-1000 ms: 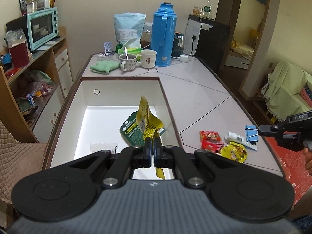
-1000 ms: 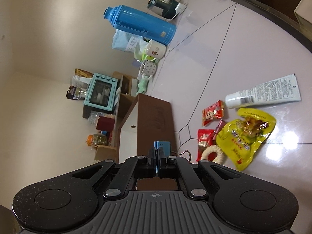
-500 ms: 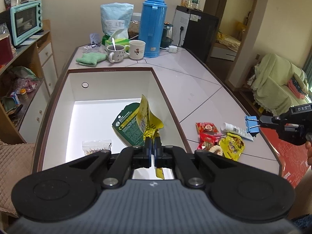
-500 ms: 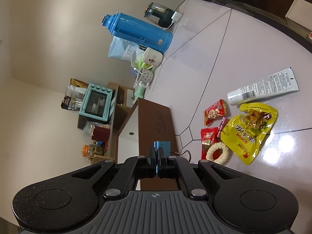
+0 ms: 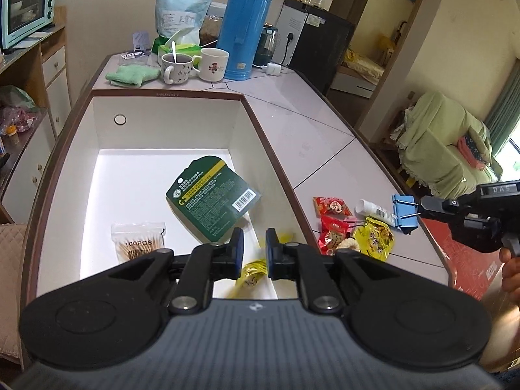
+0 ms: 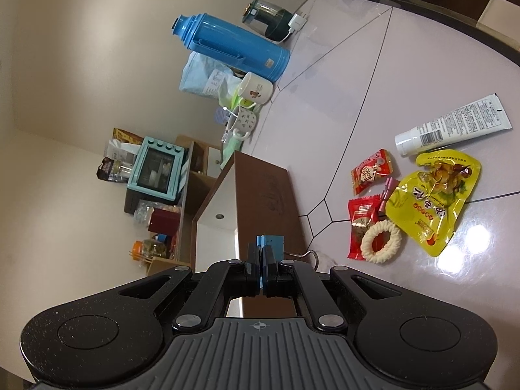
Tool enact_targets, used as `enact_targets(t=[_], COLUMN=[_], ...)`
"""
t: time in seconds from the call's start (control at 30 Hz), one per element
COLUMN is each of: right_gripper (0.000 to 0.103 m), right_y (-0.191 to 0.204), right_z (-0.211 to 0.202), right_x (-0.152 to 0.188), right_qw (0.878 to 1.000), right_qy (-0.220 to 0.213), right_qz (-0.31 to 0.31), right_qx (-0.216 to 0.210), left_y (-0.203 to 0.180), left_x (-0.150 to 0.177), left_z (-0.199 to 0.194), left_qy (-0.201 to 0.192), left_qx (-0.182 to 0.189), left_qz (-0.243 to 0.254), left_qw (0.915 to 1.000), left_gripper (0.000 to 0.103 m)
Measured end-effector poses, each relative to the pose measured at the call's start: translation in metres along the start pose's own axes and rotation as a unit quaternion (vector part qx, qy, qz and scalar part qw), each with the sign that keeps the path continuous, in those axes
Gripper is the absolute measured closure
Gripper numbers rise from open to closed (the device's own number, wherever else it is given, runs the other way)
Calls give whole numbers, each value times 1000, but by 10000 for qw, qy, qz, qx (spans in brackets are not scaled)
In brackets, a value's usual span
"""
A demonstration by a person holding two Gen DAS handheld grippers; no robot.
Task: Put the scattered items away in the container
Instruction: 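Carry the yellow packet into the box and open the left tool, then lower the blue binder clip into the box and open the right tool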
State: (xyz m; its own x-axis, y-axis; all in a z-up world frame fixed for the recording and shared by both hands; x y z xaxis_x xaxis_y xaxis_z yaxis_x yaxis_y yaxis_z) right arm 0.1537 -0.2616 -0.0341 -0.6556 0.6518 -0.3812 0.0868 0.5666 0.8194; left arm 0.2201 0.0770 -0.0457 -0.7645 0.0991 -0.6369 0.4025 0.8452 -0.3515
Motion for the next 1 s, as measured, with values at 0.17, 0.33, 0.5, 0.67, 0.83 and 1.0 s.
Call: enact_targets(t=[0.17,0.33,0.5,0.67,0.83,1.0], right_gripper=[103,103,103,103,103,103], right_y=[10,26,50,77,98,109], right_z=[6,20,41,65,90,113], right_x=[3,7,12,22,33,48], right_qw=[10000,9997,9984,9951,9910,9867], right_qy=[0,93,280,502,749,1047], right_qz=[-59,-186,-408,-685,-897,-1066], right_qx=[10,-84,-277,-514,-652,-647], left_y=[14,27,38,48,59,67], left_x=[-4,-5,-4,-4,-4,-4], left_z=[-11,-24,-37,-49,-59,-66], left_qy=[9,118,158,108,65,34], left_qx=[-199,-637,-895,-1045,-1164,-1213], left_qz=[-49,27,67,16,-25,-59], left_qw=[9998,9979,9958,9945,9932,9926], left_gripper=[88,82,76,66,64,61])
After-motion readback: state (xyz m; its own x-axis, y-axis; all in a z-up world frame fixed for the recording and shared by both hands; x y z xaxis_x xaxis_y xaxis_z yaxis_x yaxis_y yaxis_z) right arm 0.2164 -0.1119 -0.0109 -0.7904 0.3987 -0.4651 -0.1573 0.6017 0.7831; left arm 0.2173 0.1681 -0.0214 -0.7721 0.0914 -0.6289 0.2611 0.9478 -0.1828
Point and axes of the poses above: each gripper's, at about its wrist camera, not at the fingertips, and z roughly the way its jaws point, y to its left, x to its underside, the point moved 5 cm from there along z, roughly the way its jaws point, and after that the axes turned 9 degrees about -z, right-handed, at the moved point
